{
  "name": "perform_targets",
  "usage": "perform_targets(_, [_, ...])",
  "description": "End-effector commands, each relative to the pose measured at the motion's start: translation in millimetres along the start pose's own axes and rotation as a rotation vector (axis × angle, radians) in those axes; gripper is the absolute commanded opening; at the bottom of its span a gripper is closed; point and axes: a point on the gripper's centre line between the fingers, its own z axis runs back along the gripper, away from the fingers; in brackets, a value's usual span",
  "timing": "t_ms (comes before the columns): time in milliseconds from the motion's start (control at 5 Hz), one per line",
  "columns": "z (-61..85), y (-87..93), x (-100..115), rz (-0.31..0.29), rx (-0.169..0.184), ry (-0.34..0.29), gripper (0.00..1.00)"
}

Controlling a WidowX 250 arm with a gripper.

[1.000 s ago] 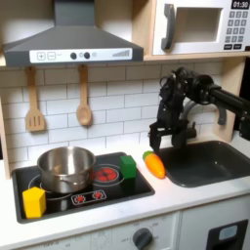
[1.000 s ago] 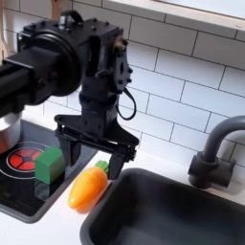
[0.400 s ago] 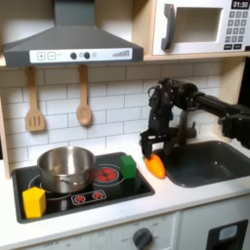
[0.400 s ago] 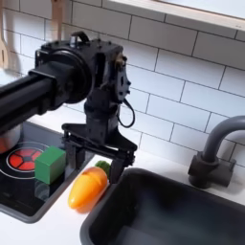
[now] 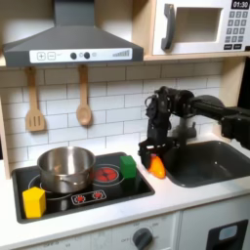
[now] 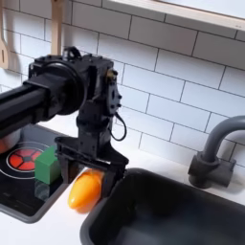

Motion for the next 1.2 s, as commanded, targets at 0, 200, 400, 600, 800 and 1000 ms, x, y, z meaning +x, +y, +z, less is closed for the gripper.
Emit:
perform_targets(0, [-10.5, 0.9, -5, -0.058, 0.004, 0.002, 0.17])
perform_targets(200, [-10.9, 0.4, -4, -0.052, 0.011, 0.001, 0.00])
perform_targets(400, [-5.9, 0.1, -3, -0.048, -0.013, -0.001, 0.00])
perform_targets(600, [2.8, -1.1, -6, -0.052, -0.028, -0.017, 0.00])
perform_targets(800, [12.3, 2.9, -9, -0.053, -0.034, -0.014, 0.00])
perform_targets(1000, [28.1, 4.2, -11, -0.058, -0.038, -0.032, 0.00])
